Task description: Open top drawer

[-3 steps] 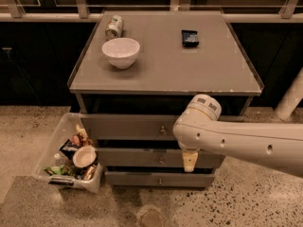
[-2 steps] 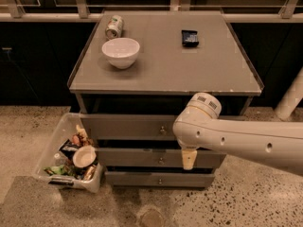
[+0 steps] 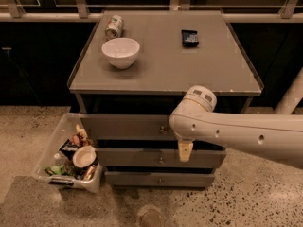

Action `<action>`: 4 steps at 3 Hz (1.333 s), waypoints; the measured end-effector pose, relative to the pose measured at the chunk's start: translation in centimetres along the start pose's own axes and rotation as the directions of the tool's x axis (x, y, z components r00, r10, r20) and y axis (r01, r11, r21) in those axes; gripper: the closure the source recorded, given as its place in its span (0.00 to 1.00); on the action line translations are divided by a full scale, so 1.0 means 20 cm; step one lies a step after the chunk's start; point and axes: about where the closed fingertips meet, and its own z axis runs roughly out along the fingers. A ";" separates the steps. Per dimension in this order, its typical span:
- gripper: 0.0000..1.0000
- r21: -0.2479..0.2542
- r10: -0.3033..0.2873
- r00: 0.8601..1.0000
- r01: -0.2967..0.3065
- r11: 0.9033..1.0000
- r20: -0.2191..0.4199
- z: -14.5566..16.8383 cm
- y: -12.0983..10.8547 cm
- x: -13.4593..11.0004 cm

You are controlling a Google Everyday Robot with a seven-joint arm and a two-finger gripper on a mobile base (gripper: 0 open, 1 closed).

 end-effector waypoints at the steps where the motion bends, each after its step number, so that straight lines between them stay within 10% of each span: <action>1: 0.16 0.000 0.000 1.000 0.000 1.000 0.000 0.00 0.00 0.00; 4: 0.86 0.000 0.000 1.000 0.000 1.000 0.000 0.00 0.00 0.00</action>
Offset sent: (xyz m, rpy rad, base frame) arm 0.0000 0.0000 0.0000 0.0000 0.0000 0.0000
